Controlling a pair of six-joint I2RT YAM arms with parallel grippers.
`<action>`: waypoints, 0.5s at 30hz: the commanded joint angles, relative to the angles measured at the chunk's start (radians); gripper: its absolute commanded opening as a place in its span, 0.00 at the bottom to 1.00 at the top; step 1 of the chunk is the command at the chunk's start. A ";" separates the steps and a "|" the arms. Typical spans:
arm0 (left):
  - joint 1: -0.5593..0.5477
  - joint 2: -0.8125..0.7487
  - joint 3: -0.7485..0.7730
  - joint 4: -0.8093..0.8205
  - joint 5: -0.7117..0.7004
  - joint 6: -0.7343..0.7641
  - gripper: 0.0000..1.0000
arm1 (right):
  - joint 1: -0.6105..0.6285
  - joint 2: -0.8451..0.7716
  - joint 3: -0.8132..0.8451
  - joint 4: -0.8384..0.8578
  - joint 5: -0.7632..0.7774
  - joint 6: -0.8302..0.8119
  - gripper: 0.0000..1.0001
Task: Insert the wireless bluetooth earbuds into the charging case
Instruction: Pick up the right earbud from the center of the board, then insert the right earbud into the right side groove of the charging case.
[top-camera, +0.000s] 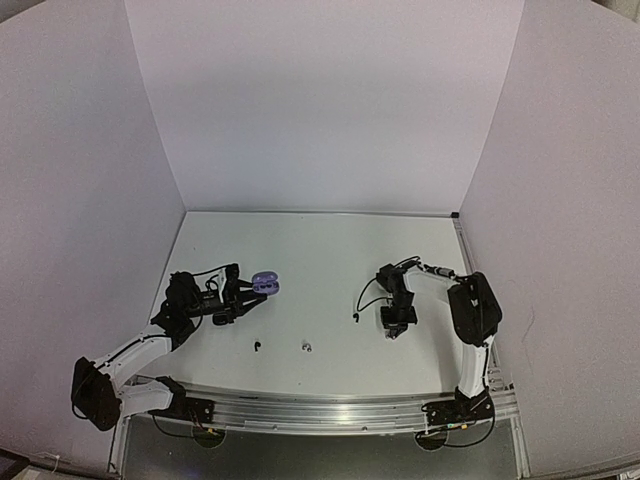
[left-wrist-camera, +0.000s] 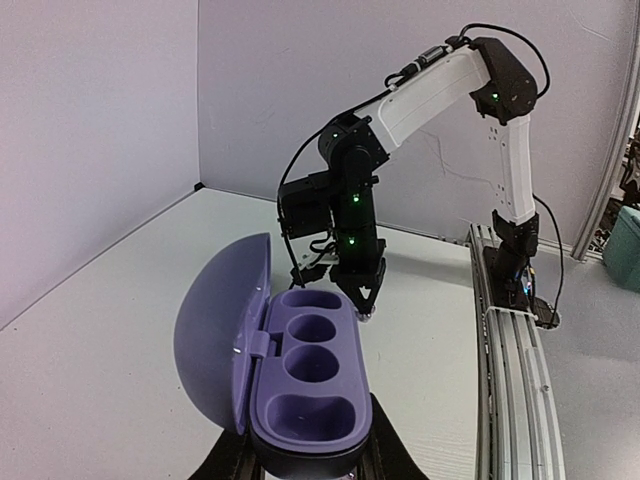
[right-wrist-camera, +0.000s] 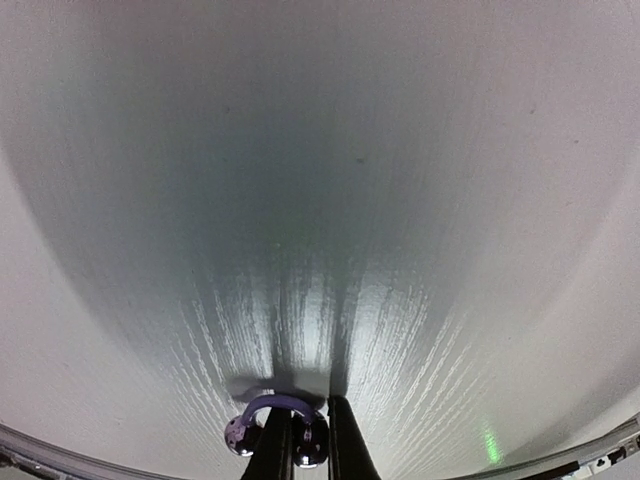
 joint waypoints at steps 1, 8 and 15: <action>0.005 -0.013 0.008 0.028 -0.013 -0.004 0.00 | 0.038 -0.108 0.038 0.027 0.105 0.050 0.00; 0.001 0.029 0.000 0.125 -0.024 -0.087 0.00 | 0.215 -0.268 0.243 0.033 0.407 0.099 0.00; -0.022 0.053 -0.021 0.251 -0.091 -0.127 0.00 | 0.484 -0.303 0.452 0.325 0.736 -0.066 0.00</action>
